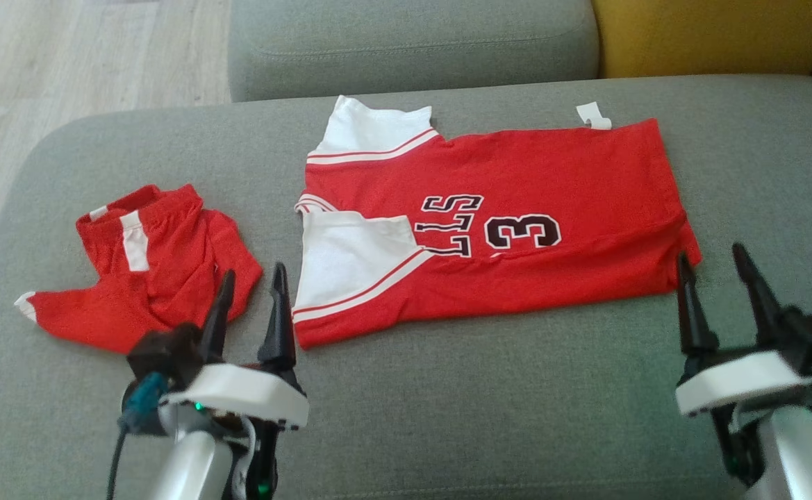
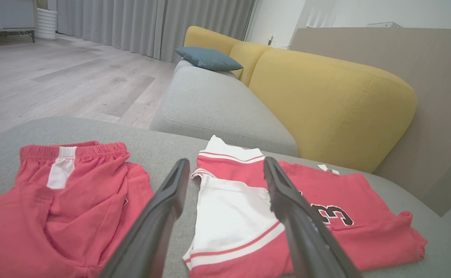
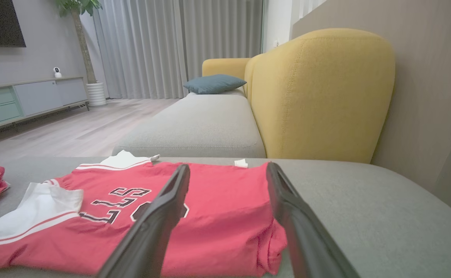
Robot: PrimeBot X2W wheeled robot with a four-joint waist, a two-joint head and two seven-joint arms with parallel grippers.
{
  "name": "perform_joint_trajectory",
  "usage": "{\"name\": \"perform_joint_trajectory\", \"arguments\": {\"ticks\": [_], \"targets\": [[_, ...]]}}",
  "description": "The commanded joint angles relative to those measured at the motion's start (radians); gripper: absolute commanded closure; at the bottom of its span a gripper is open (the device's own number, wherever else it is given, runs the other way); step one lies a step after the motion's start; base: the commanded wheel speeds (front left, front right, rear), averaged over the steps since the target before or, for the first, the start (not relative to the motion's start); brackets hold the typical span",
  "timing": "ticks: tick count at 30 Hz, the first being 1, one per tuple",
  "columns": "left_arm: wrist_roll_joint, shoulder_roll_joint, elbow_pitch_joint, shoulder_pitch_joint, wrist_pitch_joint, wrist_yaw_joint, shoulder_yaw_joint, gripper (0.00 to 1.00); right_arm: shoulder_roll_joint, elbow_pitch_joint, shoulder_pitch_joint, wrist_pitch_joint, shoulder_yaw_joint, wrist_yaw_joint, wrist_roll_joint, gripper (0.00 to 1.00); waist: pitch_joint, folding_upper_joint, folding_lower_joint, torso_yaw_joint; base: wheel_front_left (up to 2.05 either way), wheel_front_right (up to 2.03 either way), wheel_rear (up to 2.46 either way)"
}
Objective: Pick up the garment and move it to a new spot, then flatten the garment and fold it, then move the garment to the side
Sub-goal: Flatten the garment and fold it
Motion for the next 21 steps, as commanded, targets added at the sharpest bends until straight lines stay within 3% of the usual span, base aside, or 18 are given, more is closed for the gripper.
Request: {"name": "perform_joint_trajectory", "arguments": {"ticks": [1,7,13,21], "targets": [[0.021,-0.005,-0.027,-0.033,-0.005,-0.011,0.051,0.00,0.007,-0.057,-0.026,-0.011,0.009,-0.001,-0.021,0.00,0.002,-0.0001,0.0001,-0.005,0.00,0.00,0.00],[0.064,-0.028,0.026,-0.034,-0.005,-0.045,0.069,0.00,0.035,-0.093,-0.015,-0.009,-0.015,-0.001,-0.051,0.00,0.021,-0.0001,0.0001,-0.023,0.00,0.00,0.00],[0.082,-0.036,0.190,-0.110,-0.005,-0.063,0.042,0.00,0.025,-0.129,-0.042,0.012,-0.017,-0.001,-0.057,0.00,0.063,-0.0001,0.0001,-0.043,0.00,0.00,0.00],[0.088,-0.029,0.426,-0.221,0.057,-0.046,0.031,0.00,0.012,-0.152,-0.066,0.032,-0.016,-0.001,-0.047,0.00,0.106,-0.0001,0.0001,-0.064,0.00,0.00,0.00]]}}
